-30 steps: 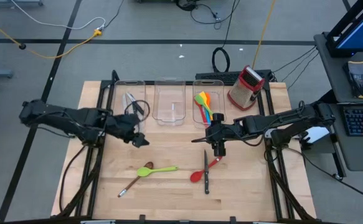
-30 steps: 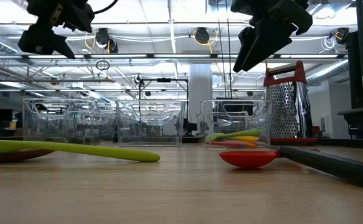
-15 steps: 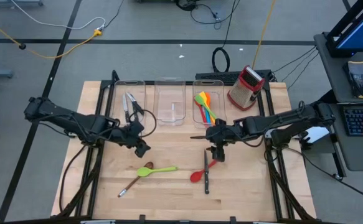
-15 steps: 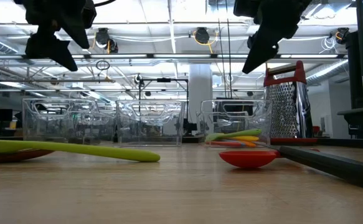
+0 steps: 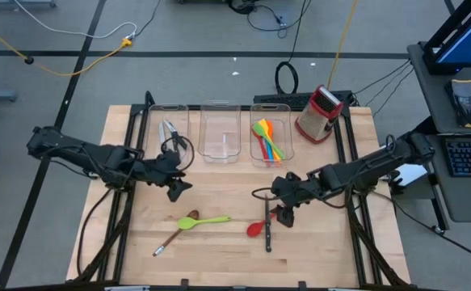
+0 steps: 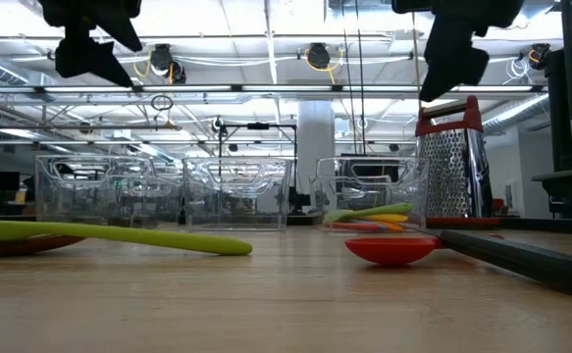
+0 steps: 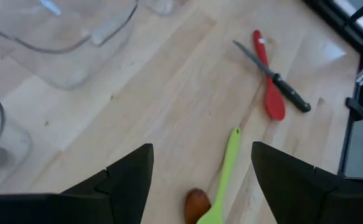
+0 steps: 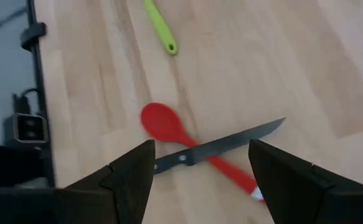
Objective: Pick & Place Kitchen Items
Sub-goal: Put the black knife into the left transparent bin
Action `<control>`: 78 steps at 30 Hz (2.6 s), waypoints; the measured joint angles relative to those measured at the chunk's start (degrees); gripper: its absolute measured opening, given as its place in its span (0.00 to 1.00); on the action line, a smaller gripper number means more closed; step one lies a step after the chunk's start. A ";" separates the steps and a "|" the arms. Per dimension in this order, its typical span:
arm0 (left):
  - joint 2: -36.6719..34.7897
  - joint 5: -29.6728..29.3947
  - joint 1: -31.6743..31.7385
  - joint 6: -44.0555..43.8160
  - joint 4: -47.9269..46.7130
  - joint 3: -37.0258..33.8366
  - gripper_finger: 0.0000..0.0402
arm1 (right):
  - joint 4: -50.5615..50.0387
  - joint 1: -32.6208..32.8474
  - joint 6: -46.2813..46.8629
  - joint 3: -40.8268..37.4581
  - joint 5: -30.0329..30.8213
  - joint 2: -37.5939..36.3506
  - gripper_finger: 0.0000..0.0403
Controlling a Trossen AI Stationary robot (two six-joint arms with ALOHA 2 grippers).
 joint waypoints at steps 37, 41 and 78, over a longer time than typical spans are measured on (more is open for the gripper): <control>-27.13 2.00 0.00 7.99 17.37 -26.85 0.68 | 5.34 4.86 45.84 0.02 -11.76 9.97 0.62; -28.33 2.76 0.02 8.86 17.35 -27.30 0.68 | 5.54 4.58 47.93 0.01 -10.42 11.59 0.62; -28.35 4.47 0.01 8.53 19.85 -27.28 0.68 | 9.38 4.68 46.54 0.19 -8.41 25.99 0.62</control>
